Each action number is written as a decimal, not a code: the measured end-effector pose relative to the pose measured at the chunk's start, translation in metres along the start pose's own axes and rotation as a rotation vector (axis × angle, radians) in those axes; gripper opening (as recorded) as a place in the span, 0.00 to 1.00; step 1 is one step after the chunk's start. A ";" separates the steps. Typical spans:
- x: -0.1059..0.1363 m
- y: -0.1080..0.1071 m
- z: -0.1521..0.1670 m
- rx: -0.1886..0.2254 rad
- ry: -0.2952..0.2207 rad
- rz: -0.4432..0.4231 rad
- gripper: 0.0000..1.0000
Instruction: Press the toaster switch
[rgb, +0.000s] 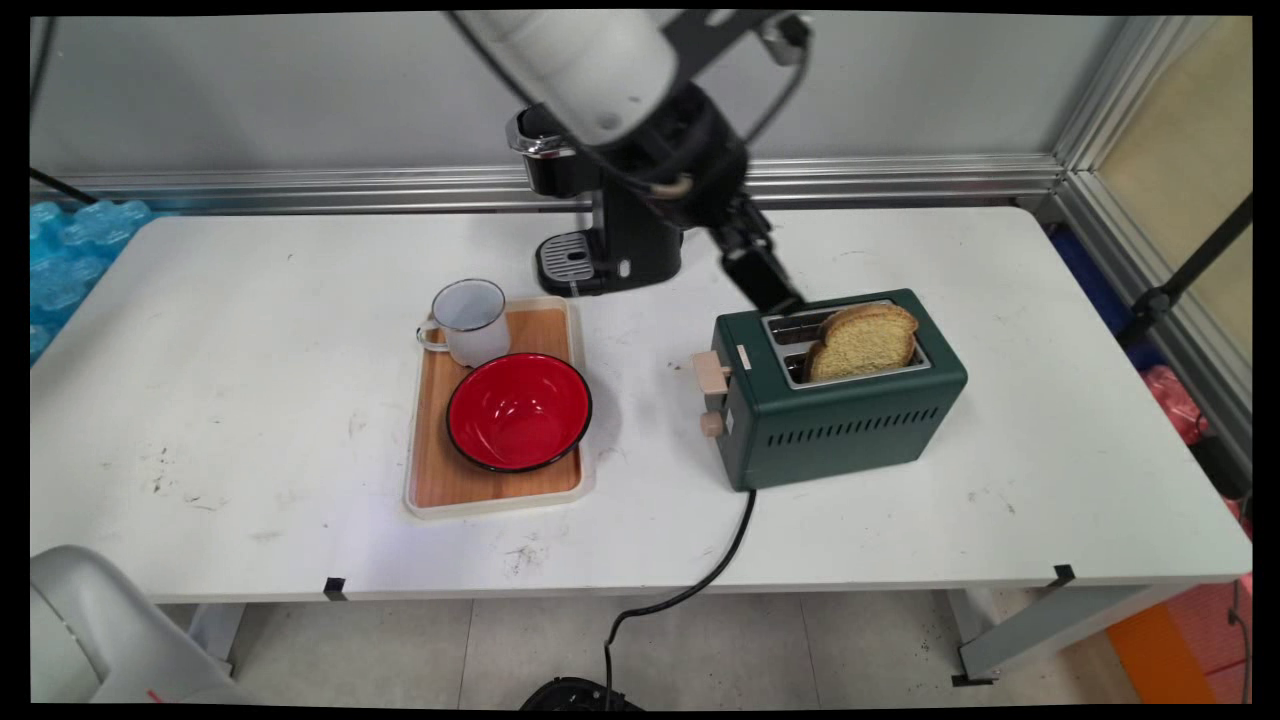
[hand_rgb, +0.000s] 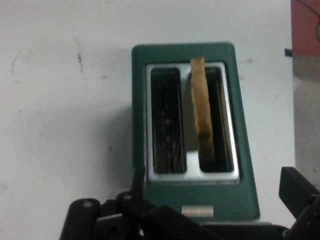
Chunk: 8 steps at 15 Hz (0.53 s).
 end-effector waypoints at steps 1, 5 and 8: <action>-0.008 0.000 -0.011 0.006 -0.006 0.001 1.00; -0.038 0.004 -0.041 0.026 -0.041 -0.003 1.00; -0.058 0.009 -0.050 0.039 -0.067 -0.002 1.00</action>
